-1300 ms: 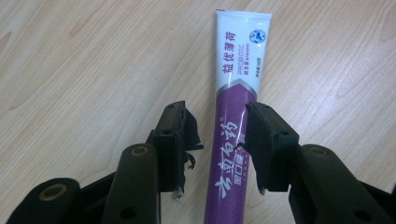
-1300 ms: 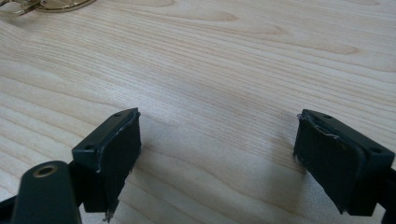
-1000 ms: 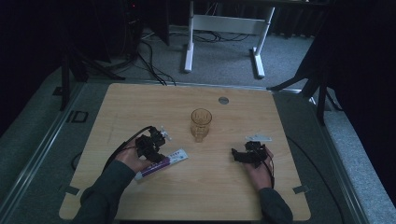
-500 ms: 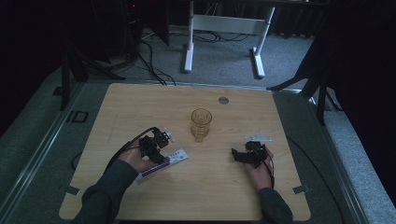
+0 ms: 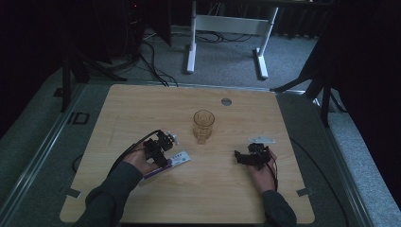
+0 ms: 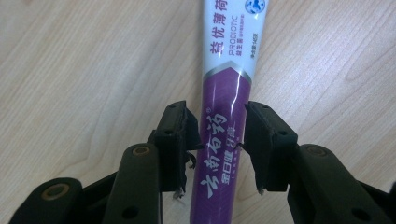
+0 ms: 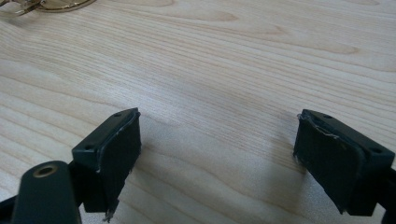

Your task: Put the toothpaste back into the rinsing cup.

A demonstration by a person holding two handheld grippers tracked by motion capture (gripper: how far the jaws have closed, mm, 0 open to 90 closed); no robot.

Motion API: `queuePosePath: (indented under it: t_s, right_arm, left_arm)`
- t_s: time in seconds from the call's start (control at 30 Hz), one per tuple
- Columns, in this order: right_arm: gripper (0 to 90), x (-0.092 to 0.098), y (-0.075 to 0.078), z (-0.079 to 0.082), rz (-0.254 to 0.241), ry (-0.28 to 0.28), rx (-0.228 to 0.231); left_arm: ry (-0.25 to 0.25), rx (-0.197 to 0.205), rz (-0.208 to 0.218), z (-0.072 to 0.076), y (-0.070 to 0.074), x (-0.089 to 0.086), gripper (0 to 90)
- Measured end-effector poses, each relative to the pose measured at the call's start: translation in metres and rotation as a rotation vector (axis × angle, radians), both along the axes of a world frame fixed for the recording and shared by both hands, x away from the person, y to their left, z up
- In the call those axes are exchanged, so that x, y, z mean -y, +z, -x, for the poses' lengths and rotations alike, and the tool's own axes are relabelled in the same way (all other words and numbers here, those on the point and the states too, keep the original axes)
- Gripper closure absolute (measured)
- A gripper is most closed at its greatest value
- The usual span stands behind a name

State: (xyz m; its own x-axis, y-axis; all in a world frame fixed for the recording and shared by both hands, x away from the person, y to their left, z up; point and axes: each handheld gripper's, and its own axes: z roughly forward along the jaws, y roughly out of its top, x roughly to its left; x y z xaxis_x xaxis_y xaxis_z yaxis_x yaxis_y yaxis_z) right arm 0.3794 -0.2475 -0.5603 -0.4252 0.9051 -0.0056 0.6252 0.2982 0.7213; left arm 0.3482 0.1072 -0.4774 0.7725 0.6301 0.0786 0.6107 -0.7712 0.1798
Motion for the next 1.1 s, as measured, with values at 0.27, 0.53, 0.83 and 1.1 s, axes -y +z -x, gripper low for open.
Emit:
queuePosePath:
  t_s: [0.27, 0.53, 0.83, 1.1]
  right_arm:
    - [14.7, 0.0, 0.0, 0.0, 0.0, 0.0, 0.0]
    - [14.7, 0.0, 0.0, 0.0, 0.0, 0.0, 0.0]
    - [14.7, 0.0, 0.0, 0.0, 0.0, 0.0, 0.0]
    - [14.7, 0.0, 0.0, 0.0, 0.0, 0.0, 0.0]
  left_arm:
    - [-0.009, -0.038, -0.004, 0.0, -0.005, 0.005, 59.5]
    - [-0.011, -0.068, -0.027, -0.002, -0.011, 0.011, 58.9]
    - [-0.012, -0.081, -0.063, -0.007, -0.019, 0.016, 58.6]
    - [-0.015, -0.091, -0.089, -0.01, -0.025, 0.018, 58.9]
